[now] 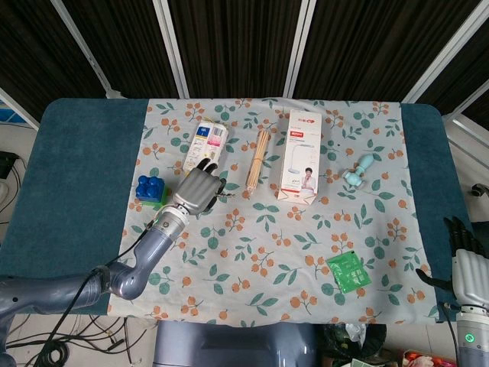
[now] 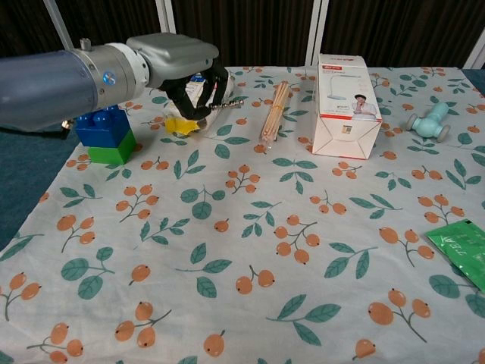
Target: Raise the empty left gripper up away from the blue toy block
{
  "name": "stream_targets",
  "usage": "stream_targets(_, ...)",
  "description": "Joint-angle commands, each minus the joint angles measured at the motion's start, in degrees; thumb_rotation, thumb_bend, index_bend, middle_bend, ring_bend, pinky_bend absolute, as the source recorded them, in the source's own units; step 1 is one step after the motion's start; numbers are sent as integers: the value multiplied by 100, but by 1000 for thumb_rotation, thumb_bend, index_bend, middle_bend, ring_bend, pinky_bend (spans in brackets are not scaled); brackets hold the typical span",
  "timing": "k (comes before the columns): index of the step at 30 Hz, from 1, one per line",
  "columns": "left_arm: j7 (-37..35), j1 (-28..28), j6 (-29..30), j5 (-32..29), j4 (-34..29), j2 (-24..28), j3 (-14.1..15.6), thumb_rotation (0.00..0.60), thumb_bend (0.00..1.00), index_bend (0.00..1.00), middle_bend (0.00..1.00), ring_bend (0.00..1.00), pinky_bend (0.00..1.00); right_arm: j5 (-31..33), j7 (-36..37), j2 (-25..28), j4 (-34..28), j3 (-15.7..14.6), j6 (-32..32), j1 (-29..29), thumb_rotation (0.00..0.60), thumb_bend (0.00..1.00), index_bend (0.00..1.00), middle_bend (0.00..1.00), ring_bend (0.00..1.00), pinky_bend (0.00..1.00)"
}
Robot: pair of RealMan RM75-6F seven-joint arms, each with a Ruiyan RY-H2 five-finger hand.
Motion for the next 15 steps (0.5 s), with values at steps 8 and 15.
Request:
stream_targets(8, 79, -184, 257, -60, -967, 640, -198, 600, 420, 533, 560, 171, 136, -1, 11, 10, -34, -7, 0, -8, 600, 15, 29, 55, 114, 141)
stream_targets(15, 177, -611, 312, -353, -892, 414, -467, 600, 420, 533, 559, 171, 136, 7, 19, 12, -28, -4, -3, -7, 600, 16, 29, 55, 114, 141)
